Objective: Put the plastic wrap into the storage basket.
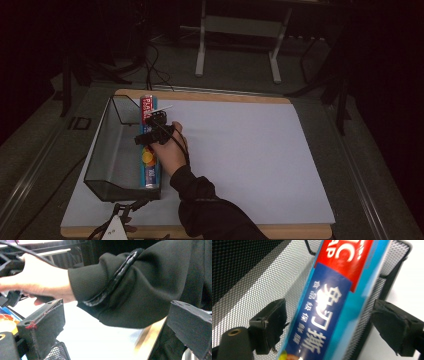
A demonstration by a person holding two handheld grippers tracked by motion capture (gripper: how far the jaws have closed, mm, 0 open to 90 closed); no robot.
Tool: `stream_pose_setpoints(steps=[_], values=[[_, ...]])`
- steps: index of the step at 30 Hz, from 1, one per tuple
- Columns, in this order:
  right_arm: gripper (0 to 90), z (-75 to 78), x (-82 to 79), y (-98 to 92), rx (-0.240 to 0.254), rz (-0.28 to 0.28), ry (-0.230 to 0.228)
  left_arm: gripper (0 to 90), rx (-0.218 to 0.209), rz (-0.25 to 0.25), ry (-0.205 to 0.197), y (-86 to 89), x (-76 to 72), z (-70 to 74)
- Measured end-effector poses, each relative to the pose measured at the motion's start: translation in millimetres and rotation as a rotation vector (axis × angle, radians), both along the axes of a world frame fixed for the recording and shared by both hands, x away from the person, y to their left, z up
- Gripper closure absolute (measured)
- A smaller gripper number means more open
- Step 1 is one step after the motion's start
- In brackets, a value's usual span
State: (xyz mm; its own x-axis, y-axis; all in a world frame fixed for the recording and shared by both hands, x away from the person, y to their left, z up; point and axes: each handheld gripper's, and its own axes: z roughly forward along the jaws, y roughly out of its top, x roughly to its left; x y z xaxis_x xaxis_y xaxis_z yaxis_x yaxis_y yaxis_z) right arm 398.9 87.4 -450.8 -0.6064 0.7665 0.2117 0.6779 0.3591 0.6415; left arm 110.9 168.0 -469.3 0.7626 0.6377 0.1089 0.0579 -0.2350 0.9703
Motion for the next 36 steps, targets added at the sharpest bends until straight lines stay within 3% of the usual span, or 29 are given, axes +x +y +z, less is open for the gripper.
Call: stream_pose_setpoints(steps=[8,13,15,24,26,36], values=[[12.7,17.3,-8.0,-22.0,0.049,0.057,-0.05,2.5,0.004,-0.001,0.005,-0.6,1.1,-0.6],[12.4,22.3,-11.4,-33.3,0.053,0.078,-0.064,2.5,0.004,-0.001,0.007,-0.9,1.6,-0.8],[12.4,26.4,-16.8,-52.7,0.066,0.091,-0.082,2.5,0.007,-0.005,0.011,-2.4,1.7,-1.4],[12.5,27.9,-25.9,-81.1,0.072,0.11,-0.117,2.5,0.009,-0.01,0.016,-3.2,2.5,-1.9],[12.6,28.1,-33.0,-96.1,0.06,0.12,-0.131,2.5,0.009,-0.007,0.017,-2.8,2.9,-1.9],[12.6,27.7,-46.2,-124.1,0.039,0.147,-0.159,2.5,0.016,-0.001,0.017,-3.5,3.5,-2.1]])
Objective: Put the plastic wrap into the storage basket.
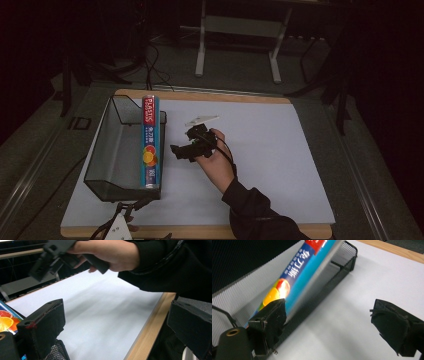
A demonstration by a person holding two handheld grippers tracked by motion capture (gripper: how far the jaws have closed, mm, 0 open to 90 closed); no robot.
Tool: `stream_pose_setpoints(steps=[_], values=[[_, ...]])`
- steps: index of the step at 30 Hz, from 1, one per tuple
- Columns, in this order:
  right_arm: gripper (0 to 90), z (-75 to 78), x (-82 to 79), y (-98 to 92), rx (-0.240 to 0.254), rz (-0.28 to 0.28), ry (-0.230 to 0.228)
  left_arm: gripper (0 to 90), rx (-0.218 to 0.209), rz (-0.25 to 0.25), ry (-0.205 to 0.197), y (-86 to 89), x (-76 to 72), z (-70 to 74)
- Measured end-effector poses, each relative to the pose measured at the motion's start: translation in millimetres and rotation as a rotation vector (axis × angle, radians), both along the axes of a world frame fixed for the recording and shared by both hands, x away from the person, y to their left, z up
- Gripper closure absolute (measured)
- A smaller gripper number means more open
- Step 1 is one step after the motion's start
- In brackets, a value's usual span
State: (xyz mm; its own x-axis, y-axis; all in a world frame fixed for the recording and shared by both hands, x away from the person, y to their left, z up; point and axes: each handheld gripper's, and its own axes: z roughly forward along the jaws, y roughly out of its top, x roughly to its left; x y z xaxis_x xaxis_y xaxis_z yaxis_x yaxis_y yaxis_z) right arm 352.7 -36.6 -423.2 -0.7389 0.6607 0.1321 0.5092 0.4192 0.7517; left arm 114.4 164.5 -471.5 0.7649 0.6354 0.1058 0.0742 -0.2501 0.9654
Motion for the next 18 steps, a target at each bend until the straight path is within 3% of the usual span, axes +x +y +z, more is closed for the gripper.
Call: stream_pose_setpoints(steps=[3,9,18], values=[[13.4,-1.5,-3.8,-14.6,0.018,0.014,0.022,2.5,0.002,0.002,0.003,-1.4,0.4,-0.5],[13.0,-2.3,-12.4,-33.8,0.043,0.004,-0.016,2.5,0.015,0.001,0.006,-2.6,1.3,-1.1],[12.8,-5.9,-25.0,-65.3,0.044,0.008,-0.02,2.5,0.017,0.006,0.012,-3.3,2.5,-1.6]])
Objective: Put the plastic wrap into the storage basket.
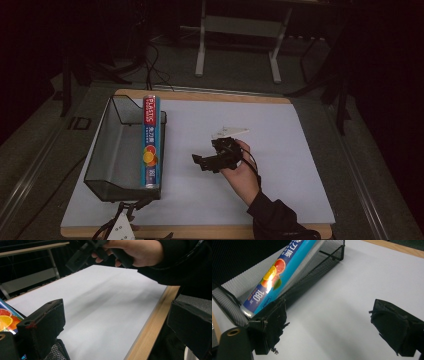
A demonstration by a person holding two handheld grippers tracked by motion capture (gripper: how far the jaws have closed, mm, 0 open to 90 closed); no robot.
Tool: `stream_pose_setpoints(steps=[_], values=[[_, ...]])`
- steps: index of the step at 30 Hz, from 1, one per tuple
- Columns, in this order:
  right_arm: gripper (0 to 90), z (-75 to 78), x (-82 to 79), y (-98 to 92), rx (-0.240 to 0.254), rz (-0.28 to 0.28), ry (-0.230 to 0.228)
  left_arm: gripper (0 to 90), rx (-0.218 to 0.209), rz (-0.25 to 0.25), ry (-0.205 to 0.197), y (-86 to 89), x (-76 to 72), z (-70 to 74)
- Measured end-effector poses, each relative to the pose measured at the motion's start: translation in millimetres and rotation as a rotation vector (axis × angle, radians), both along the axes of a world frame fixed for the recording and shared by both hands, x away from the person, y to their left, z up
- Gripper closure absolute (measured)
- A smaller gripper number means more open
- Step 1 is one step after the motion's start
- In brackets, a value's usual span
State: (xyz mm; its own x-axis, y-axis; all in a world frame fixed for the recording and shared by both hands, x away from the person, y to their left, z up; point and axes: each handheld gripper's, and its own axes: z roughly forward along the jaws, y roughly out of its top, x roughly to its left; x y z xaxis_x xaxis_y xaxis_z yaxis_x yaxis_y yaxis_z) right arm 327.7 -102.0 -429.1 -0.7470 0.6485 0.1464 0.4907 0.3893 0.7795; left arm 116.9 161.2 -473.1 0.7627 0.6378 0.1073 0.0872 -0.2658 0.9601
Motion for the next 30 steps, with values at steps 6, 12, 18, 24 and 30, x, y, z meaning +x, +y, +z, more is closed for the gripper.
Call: stream_pose_setpoints(steps=[6,12,18,24,30], values=[[11.5,-5.7,-9.7,-23.1,-0.01,0.002,0.002,2.5,0.001,-0.002,0.001,-0.7,-0.4,0.0],[11.5,-10.6,-19.7,-42.2,-0.036,-0.011,0.0,2.5,0.002,-0.002,0.001,-0.7,-0.3,0.0],[11.5,-14.1,-27.7,-56.4,-0.045,-0.012,0.008,2.5,0.005,-0.003,0.001,-1.5,0.0,-0.4],[11.5,-17.5,-40.5,-69.5,-0.052,-0.008,0.004,2.5,0.006,-0.003,0.001,-1.6,-0.4,-0.4],[11.5,-24.0,-47.9,-79.9,-0.057,-0.019,-0.005,2.5,0.011,-0.003,0.001,-2.1,-0.4,-0.6]])
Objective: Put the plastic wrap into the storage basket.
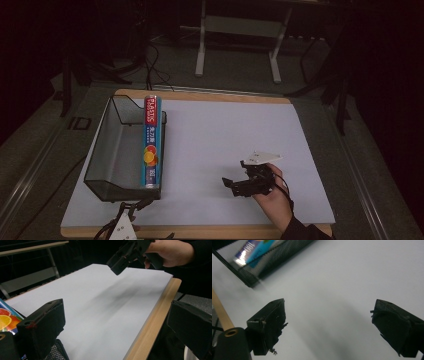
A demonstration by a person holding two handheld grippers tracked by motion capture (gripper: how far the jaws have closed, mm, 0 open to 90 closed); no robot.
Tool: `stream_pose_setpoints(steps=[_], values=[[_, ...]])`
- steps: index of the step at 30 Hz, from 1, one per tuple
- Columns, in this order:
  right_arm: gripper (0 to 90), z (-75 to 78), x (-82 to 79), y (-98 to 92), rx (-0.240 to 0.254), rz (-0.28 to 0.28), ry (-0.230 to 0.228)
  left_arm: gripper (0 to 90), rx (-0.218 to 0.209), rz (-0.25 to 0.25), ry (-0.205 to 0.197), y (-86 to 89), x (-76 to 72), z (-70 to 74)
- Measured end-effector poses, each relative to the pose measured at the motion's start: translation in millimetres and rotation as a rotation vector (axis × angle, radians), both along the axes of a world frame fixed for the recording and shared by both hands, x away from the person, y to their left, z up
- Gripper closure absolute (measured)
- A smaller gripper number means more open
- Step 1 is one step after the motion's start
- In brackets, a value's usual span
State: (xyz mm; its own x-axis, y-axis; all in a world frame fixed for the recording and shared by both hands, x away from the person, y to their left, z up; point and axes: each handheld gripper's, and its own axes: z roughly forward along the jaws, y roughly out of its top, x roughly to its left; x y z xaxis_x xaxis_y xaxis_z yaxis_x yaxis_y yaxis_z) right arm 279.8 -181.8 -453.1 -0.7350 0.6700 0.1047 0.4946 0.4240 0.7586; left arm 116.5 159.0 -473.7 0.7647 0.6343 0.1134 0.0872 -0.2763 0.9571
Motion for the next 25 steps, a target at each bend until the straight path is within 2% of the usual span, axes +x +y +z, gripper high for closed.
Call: stream_pose_setpoints(steps=[1,5,7,9,13,14,21,25], values=[[11.5,-1.2,-0.8,-2.2,-0.004,-0.003,-0.007,2.5,0.0,0.001,-0.001,0.1,-0.1,0.1],[12.3,-6.8,-6.0,-14.0,0.029,-0.035,-0.027,2.5,0.0,0.002,0.002,0.0,0.3,-0.1],[12.3,-8.2,-6.1,-14.9,0.024,-0.038,-0.024,2.5,0.002,0.001,0.001,-0.1,0.2,-0.1],[12.3,-11.7,-7.0,-18.1,0.036,-0.044,-0.042,2.5,0.003,0.0,-0.001,0.2,0.0,0.1],[12.3,-13.5,-5.2,-18.7,0.039,-0.054,-0.038,2.5,0.002,-0.001,-0.002,1.2,-0.3,0.3],[12.3,-15.5,-4.3,-17.6,0.023,-0.051,-0.036,2.5,0.001,-0.001,-0.001,1.3,-0.3,0.3],[12.3,-25.5,-1.0,-16.1,-0.006,-0.046,-0.023,2.5,0.006,-0.008,0.0,1.3,-0.3,0.1],[12.3,-27.5,0.4,-17.1,-0.007,-0.047,-0.021,2.5,0.008,-0.009,0.002,1.2,-0.1,0.0]])
